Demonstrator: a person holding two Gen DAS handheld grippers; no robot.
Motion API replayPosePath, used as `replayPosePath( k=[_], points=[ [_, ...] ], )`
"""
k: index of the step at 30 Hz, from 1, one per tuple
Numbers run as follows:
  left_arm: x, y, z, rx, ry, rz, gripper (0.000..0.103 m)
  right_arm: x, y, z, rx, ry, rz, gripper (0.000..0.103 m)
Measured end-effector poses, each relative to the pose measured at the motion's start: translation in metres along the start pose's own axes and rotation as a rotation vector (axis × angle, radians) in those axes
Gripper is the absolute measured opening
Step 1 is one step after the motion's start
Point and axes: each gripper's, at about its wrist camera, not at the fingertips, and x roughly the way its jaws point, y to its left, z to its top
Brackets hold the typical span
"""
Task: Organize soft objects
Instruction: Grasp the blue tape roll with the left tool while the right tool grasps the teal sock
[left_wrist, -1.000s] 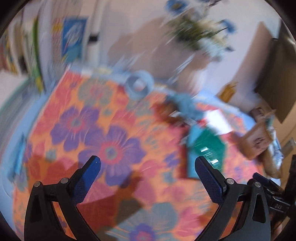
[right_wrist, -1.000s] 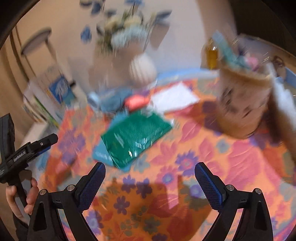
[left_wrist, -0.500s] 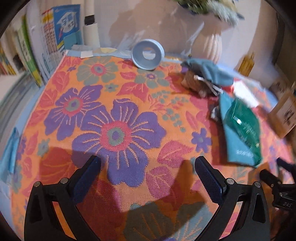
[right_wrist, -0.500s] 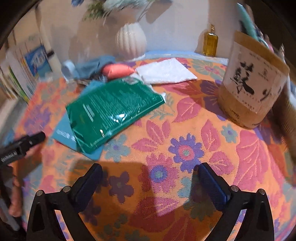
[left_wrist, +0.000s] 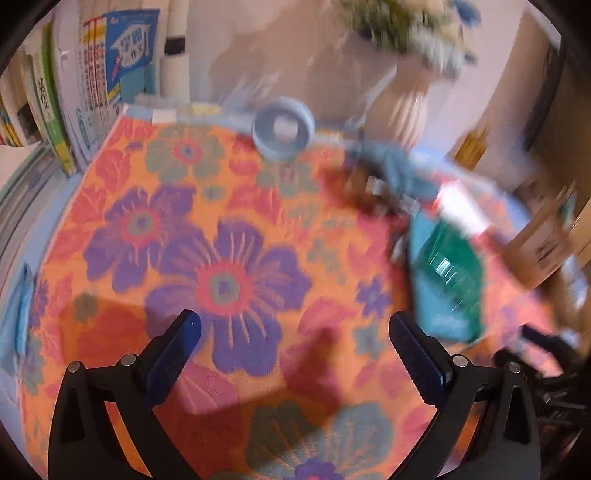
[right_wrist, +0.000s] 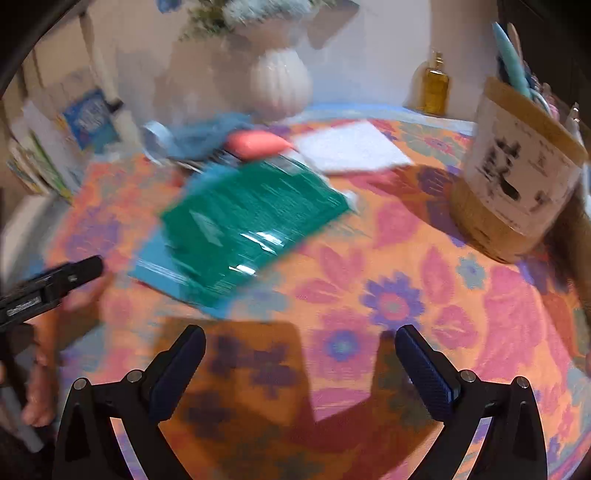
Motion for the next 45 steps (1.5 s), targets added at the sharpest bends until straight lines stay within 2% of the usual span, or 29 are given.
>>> replayPosePath(
  k=[1, 5, 7, 9, 11, 13, 17, 19, 22, 24, 25, 26, 27, 28, 30, 35, 40, 43, 45],
  points=[
    [-0.009, 0.003, 0.011, -0.013, -0.02, -0.014, 0.102, -0.009, 0.008, 0.009, -0.016, -0.027, 0.032, 0.103],
    [-0.023, 0.006, 0.068, -0.028, -0.09, -0.057, 0.102, -0.023, 0.043, 0.048, -0.114, -0.111, 0.044, 0.103],
    [-0.009, 0.004, 0.091, 0.002, -0.095, -0.045, 0.102, -0.018, 0.06, 0.071, -0.151, -0.125, 0.07, 0.103],
    [0.016, 0.002, 0.111, 0.024, -0.1, 0.016, 0.102, -0.002, 0.071, 0.093, -0.16, -0.117, 0.1, 0.103],
    [0.038, 0.005, 0.123, 0.05, -0.116, 0.029, 0.102, 0.014, 0.075, 0.108, -0.146, -0.109, 0.124, 0.103],
    [0.055, 0.009, 0.129, 0.034, -0.131, 0.024, 0.102, 0.034, 0.077, 0.124, -0.136, -0.101, 0.139, 0.103],
    [0.087, 0.021, 0.14, -0.03, -0.127, -0.053, 0.102, 0.059, 0.079, 0.139, -0.145, -0.11, 0.113, 0.103],
    [0.096, 0.022, 0.144, -0.035, -0.135, -0.056, 0.102, 0.072, 0.08, 0.145, -0.147, -0.114, 0.112, 0.103],
    [0.105, 0.019, 0.145, -0.019, -0.15, -0.046, 0.102, 0.084, 0.078, 0.149, -0.143, -0.119, 0.122, 0.092],
    [0.111, 0.018, 0.144, -0.003, -0.143, -0.04, 0.1, 0.093, 0.078, 0.147, -0.135, -0.102, 0.133, 0.064],
    [0.114, 0.018, 0.144, 0.004, -0.138, -0.043, 0.087, 0.096, 0.077, 0.146, -0.131, -0.103, 0.135, 0.058],
    [0.116, 0.018, 0.143, 0.01, -0.129, -0.051, 0.064, 0.097, 0.077, 0.144, -0.13, -0.109, 0.134, 0.05],
    [0.116, 0.017, 0.143, 0.016, -0.12, -0.058, 0.064, 0.097, 0.077, 0.142, -0.134, -0.121, 0.126, 0.041],
    [0.114, 0.017, 0.143, 0.02, -0.134, -0.055, 0.062, 0.096, 0.078, 0.14, -0.138, -0.132, 0.12, 0.028],
    [0.109, 0.014, 0.142, 0.038, -0.157, -0.039, 0.06, 0.092, 0.079, 0.138, -0.145, -0.148, 0.131, 0.014],
    [0.076, 0.014, 0.139, 0.035, -0.219, -0.065, 0.059, 0.06, 0.074, 0.139, -0.13, -0.249, 0.156, 0.01],
    [0.028, 0.008, 0.127, 0.03, -0.265, -0.118, 0.059, -0.001, 0.061, 0.137, -0.097, -0.342, 0.231, 0.009],
    [-0.001, 0.001, 0.111, 0.047, -0.276, -0.143, 0.059, -0.041, 0.053, 0.124, -0.092, -0.382, 0.251, 0.009],
    [-0.022, -0.007, 0.095, 0.063, -0.281, -0.151, 0.059, -0.065, 0.048, 0.106, -0.094, -0.397, 0.233, 0.009]
  ],
)
